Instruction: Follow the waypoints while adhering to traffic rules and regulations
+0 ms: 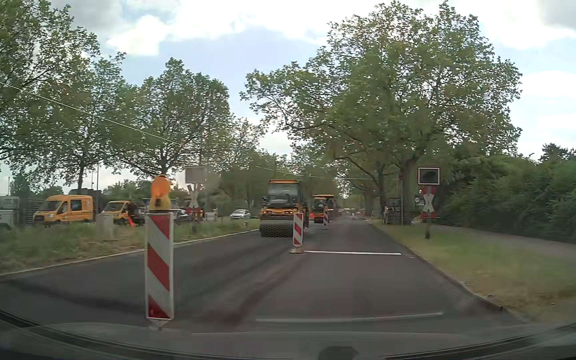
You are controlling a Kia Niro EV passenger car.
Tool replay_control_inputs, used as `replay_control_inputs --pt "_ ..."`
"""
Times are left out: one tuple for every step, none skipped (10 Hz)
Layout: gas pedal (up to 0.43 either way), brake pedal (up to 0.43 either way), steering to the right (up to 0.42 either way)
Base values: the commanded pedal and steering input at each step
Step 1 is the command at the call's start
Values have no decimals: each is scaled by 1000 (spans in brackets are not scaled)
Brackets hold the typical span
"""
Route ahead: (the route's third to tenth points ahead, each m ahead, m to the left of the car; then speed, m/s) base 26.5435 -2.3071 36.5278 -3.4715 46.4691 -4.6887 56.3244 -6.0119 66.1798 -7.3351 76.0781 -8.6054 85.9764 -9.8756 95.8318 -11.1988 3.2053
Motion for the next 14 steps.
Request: replay_control_inputs --pt "248 37 377" --pt "260 37 303" --pt "268 37 210" --pt "268 37 148" --pt "280 37 116" --pt "280 37 95" --pt "280 37 62" --pt "287 30 25" --pt "287 37 -5" --pt "287 37 -40" --pt "287 37 -53" --pt "287 37 -52" --pt "287 30 -45" --pt "287 37 -35"
